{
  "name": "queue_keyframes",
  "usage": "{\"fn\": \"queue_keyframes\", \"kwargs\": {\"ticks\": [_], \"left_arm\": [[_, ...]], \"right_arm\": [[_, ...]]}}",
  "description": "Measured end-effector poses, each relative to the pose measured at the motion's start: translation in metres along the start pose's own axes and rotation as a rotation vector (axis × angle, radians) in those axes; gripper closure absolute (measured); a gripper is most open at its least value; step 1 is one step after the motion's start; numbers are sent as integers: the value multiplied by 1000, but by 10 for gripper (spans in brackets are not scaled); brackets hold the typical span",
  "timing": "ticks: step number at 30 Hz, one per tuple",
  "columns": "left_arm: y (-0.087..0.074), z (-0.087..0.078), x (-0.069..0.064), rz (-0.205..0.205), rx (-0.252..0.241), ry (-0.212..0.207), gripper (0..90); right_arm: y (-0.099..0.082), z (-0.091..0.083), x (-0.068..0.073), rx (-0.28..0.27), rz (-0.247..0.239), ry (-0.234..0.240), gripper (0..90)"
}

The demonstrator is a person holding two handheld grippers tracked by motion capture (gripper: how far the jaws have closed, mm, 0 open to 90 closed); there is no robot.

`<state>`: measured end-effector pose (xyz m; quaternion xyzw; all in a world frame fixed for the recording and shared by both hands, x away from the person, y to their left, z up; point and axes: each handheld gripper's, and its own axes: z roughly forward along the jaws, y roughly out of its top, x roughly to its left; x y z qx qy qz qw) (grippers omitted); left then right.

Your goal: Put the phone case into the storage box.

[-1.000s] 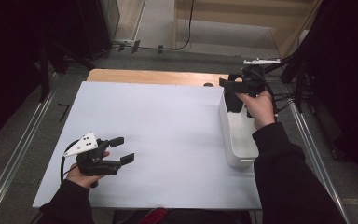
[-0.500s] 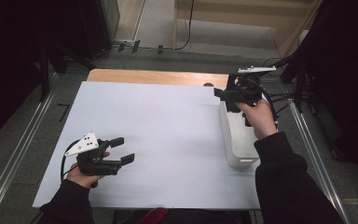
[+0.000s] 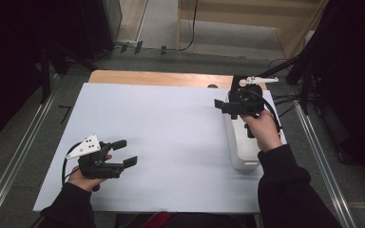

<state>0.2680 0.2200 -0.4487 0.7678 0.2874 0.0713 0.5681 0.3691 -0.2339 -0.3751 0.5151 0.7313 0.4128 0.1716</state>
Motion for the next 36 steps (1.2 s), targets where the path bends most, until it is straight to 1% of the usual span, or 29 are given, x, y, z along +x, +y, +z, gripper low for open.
{"fn": "queue_keyframes", "kwargs": {"ticks": [1, 3, 4, 5, 6, 7, 9, 10, 12, 13, 14, 16, 22, 24, 30, 34, 36], "left_arm": [[0, 0, 0, 0, 0, 0, 222], [0, 0, 0, 2, 1, 1, 222], [0, 0, 0, 3, 1, 3, 222], [0, 0, 0, -1, 0, 4, 222], [0, -1, 0, -1, 1, 3, 222], [0, -1, 0, 0, -1, 4, 222], [0, -1, 0, 2, 2, 3, 222], [0, -1, 0, 2, 2, 2, 222], [0, -1, 0, 2, 2, 1, 222], [0, -1, 0, 2, 3, 2, 222], [1, -1, 0, 3, 5, 2, 222], [1, -1, 0, 9, 4, 3, 222], [1, -2, -2, 8, 4, 0, 222], [1, -1, -2, 10, 3, 0, 222], [2, -1, -2, 16, 6, -1, 222], [2, -1, -2, 14, 6, -3, 222], [2, -2, -2, 18, 7, -3, 222]], "right_arm": [[-1, 0, 1, 0, -4, 5, 18], [-5, -1, 3, 1, -5, 42, 18], [-8, -1, 5, 3, -23, 62, 18], [-9, -1, 6, 8, -32, 66, 18], [-12, 0, 8, 12, -51, 70, 18], [-15, 0, 10, 19, -55, 73, 18], [-18, 1, 12, 15, -66, 88, 18], [-20, 0, 13, 16, -62, 101, 21], [-23, -1, 16, 13, -61, 133, 70], [-24, -2, 18, 20, -63, 140, 71], [-25, -3, 20, 17, -74, 140, 71], [-27, -6, 25, 6, -88, 164, 71], [-34, -8, 35, -15, -142, 206, 71], [-37, -7, 37, -17, -146, 226, 71], [-47, -5, 43, -17, -175, 245, 71], [-54, -6, 47, -15, -182, 261, 71], [-57, -6, 48, -10, -193, 267, 71]]}}
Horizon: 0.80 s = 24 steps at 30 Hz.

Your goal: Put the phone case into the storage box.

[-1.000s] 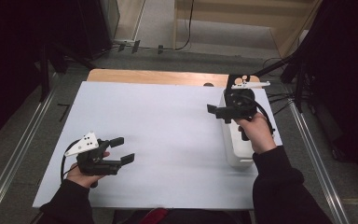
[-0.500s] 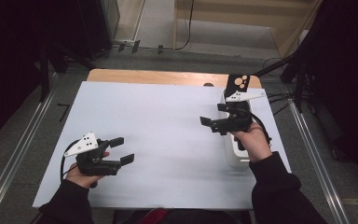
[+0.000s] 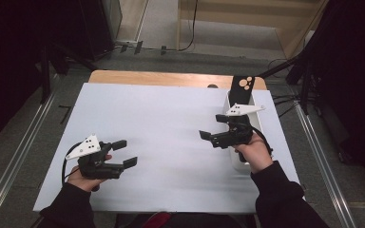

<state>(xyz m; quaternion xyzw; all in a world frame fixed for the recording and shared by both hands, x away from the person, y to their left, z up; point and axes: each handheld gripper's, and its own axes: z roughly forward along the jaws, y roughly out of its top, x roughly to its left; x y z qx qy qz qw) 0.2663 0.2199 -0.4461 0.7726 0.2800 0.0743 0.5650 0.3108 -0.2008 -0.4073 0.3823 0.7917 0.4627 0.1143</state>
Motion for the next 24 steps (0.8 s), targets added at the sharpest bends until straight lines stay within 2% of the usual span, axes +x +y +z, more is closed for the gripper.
{"fn": "queue_keyframes", "kwargs": {"ticks": [10, 24], "left_arm": [[0, 0, -1, -5, 1, -2, 222], [0, 0, 0, -3, 3, -1, 222]], "right_arm": [[-9, -1, 9, 1, 4, 38, 71], [-29, 6, 19, 103, -38, 54, 71]]}}
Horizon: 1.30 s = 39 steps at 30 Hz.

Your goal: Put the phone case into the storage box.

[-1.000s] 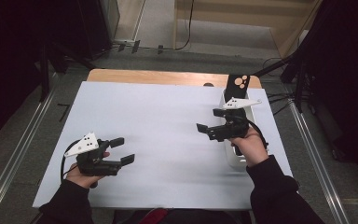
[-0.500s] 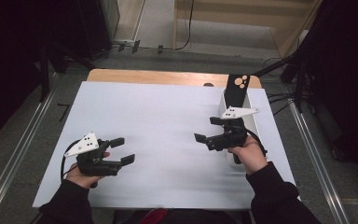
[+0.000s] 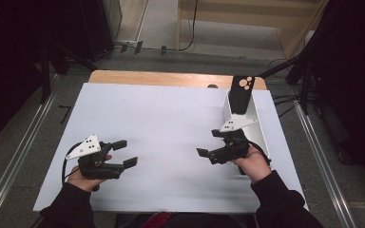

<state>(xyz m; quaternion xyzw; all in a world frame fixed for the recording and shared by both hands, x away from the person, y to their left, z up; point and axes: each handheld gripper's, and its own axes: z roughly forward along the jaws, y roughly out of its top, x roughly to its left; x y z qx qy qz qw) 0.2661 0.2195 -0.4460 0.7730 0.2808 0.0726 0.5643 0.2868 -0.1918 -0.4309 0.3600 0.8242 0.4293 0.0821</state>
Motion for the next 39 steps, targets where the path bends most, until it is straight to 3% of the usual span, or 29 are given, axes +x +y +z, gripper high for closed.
{"fn": "queue_keyframes", "kwargs": {"ticks": [7, 21, 30, 39], "left_arm": [[0, 0, 0, -2, -6, -3, 222], [0, 0, 0, -2, 0, -3, 222], [0, 0, 0, 1, 3, -4, 222], [-1, 1, 0, 0, 3, -6, 222]], "right_arm": [[-10, 2, 3, 27, 10, 18, 71], [-27, -4, 12, 54, -17, 35, 71], [-36, -5, 21, 100, -36, 36, 71], [-46, -7, 23, 117, -45, 64, 71]]}}
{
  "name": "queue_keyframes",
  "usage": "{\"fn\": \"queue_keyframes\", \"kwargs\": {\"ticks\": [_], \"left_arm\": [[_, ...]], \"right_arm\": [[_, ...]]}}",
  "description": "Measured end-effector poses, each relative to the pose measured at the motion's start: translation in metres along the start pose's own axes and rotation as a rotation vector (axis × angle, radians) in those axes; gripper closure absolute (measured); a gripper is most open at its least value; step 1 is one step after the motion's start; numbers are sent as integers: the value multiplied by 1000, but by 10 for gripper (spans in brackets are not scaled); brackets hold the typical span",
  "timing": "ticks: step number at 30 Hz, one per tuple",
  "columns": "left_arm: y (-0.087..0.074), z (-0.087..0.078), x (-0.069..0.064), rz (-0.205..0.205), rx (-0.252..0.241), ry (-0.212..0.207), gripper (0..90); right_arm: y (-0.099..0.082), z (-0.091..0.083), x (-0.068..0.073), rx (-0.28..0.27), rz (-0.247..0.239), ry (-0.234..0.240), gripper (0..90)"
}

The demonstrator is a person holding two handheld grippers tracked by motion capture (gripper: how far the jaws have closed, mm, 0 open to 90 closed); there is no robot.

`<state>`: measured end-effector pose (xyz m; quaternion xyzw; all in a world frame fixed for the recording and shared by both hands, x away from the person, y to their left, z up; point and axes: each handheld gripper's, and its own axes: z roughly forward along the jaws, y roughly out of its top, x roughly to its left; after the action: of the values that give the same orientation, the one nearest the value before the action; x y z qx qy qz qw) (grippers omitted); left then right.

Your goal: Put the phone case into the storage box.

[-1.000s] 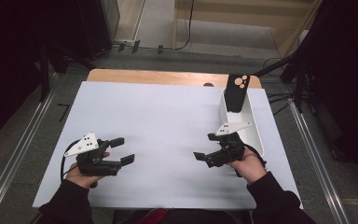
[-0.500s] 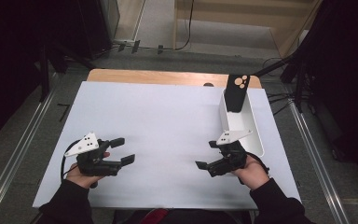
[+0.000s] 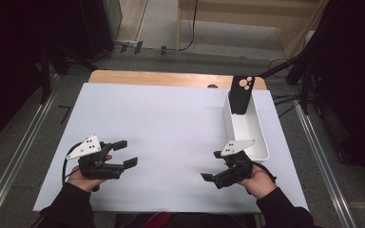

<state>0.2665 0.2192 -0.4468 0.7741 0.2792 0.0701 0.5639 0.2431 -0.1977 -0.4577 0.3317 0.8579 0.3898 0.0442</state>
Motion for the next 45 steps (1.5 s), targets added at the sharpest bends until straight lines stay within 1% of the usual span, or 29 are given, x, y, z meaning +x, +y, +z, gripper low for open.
{"fn": "queue_keyframes", "kwargs": {"ticks": [3, 11, 15, 19, 22, 26, 27, 28, 31, 33, 34, 35, 36, 38, 39, 44, 45], "left_arm": [[0, 0, 0, -1, 0, 0, 222], [0, 0, 0, -4, 0, 1, 222], [0, 0, 0, -1, 1, 0, 222], [0, 0, 0, -2, 0, 0, 222], [0, 0, 0, -1, 1, 0, 222], [0, 0, 0, -1, 0, 0, 222], [0, 0, 0, 0, 1, 0, 222], [0, 0, 0, -1, 1, 0, 222], [0, 0, 0, -3, 2, 0, 222], [0, 0, 0, -4, 2, 0, 222], [0, 0, 0, -3, 2, -1, 222], [0, 0, 0, -2, 2, -1, 222], [0, 0, 0, -1, 2, -1, 222], [0, 1, 0, -1, 3, -1, 222], [0, 1, 0, 0, 5, -1, 222], [0, 1, -1, -1, 5, -2, 222], [0, 1, -1, -1, 5, -3, 222]], "right_arm": [[-3, -1, 1, 9, 0, 2, 71], [-11, -6, 5, 5, -8, 9, 71], [-15, -9, 8, 4, -3, 14, 71], [-19, -11, 10, 14, -6, 17, 71], [-23, -13, 10, 24, 0, 8, 71], [-26, -15, 10, 23, 9, -1, 71], [-27, -16, 9, 22, 6, -1, 71], [-28, -17, 9, 20, 14, -3, 71], [-31, -20, 8, 16, 16, -10, 71], [-33, -21, 8, 21, 26, -16, 71], [-34, -22, 7, 18, 23, -15, 71], [-35, -22, 8, 17, 35, -19, 71], [-36, -23, 8, 17, 26, -19, 71], [-38, -23, 8, 20, 36, -22, 71], [-39, -23, 8, 21, 26, -21, 71], [-41, -25, 7, 27, 37, -30, 71], [-42, -25, 5, 24, 31, -33, 71]]}}
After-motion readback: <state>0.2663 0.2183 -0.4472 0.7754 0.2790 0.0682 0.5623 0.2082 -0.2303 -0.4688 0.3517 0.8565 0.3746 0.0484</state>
